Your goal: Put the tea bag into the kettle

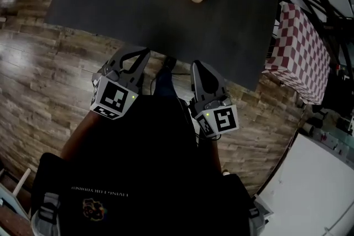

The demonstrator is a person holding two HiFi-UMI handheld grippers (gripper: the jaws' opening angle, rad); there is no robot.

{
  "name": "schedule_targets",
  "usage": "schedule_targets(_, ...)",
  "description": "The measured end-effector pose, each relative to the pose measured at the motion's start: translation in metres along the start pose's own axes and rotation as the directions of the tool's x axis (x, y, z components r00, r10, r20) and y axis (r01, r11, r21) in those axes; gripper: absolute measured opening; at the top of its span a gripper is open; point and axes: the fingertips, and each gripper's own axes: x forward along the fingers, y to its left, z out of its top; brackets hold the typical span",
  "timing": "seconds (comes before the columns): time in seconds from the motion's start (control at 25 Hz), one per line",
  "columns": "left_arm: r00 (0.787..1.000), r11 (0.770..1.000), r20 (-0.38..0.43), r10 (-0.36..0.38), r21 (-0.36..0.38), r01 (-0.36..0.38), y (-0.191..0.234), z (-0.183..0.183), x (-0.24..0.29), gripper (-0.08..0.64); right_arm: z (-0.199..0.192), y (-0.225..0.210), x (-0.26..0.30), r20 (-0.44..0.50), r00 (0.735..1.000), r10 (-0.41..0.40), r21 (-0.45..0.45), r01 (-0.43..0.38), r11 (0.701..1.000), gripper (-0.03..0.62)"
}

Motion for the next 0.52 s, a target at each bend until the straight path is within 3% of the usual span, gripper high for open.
schedule_targets(0.52, 0.999, 0.999, 0.040, -0.026, 0.027, 0.025, -0.022, -0.001, -0.028, 0.005, -0.001, 0.028, -0.028, 0.023, 0.999, -0.026, -0.057, 0.028, 0.998, 0.018)
